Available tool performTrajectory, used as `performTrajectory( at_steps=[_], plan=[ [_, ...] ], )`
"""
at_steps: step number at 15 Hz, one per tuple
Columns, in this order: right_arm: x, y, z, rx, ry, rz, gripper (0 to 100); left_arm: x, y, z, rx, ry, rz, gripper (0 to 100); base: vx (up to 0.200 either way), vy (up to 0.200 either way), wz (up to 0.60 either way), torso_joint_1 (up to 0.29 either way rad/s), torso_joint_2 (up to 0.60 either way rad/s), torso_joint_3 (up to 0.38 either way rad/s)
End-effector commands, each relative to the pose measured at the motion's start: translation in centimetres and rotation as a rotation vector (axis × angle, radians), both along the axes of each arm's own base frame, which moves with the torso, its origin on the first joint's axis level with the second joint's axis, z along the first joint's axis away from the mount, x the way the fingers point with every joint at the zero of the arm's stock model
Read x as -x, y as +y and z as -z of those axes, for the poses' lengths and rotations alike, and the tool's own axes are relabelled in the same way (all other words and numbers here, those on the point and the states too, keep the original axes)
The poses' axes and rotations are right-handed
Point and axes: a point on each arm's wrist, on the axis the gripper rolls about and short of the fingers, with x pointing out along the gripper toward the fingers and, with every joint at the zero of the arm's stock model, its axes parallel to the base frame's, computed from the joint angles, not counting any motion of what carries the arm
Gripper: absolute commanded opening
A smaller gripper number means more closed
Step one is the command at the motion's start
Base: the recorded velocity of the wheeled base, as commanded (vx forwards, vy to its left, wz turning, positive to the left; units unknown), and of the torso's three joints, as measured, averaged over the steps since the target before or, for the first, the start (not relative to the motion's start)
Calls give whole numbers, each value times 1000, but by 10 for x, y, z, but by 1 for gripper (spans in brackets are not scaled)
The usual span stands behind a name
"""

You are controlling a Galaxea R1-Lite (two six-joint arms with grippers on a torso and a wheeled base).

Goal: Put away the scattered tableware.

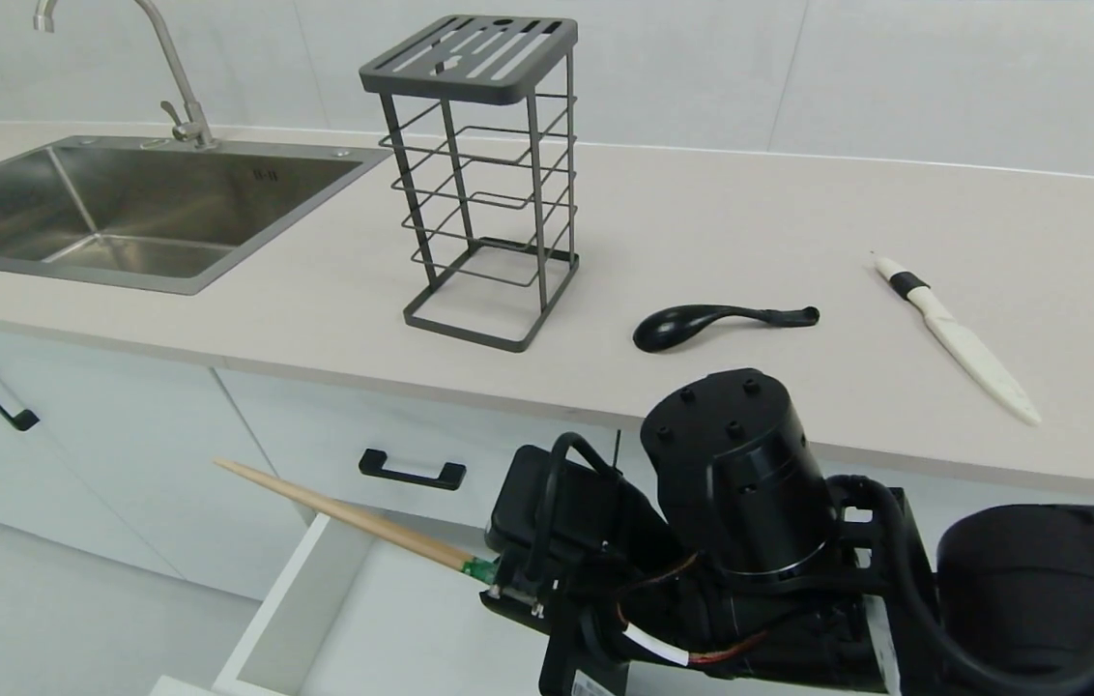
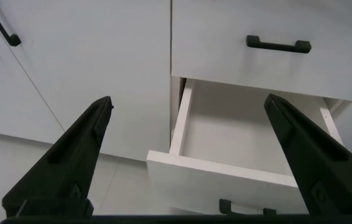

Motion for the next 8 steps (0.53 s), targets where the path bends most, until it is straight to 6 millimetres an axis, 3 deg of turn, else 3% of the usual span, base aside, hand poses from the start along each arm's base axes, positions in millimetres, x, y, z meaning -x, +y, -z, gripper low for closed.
performTrajectory(
  at_steps=[1,8],
  plan=[
    [-2,4,1,-5,5,1,0,0,0,0,0,2,0,100,0,0,0,-198,388,178],
    [4,27,16,28,16,-38,0,0,0,0,0,2,0,100,0,0,0,-143,221,97]
  ],
)
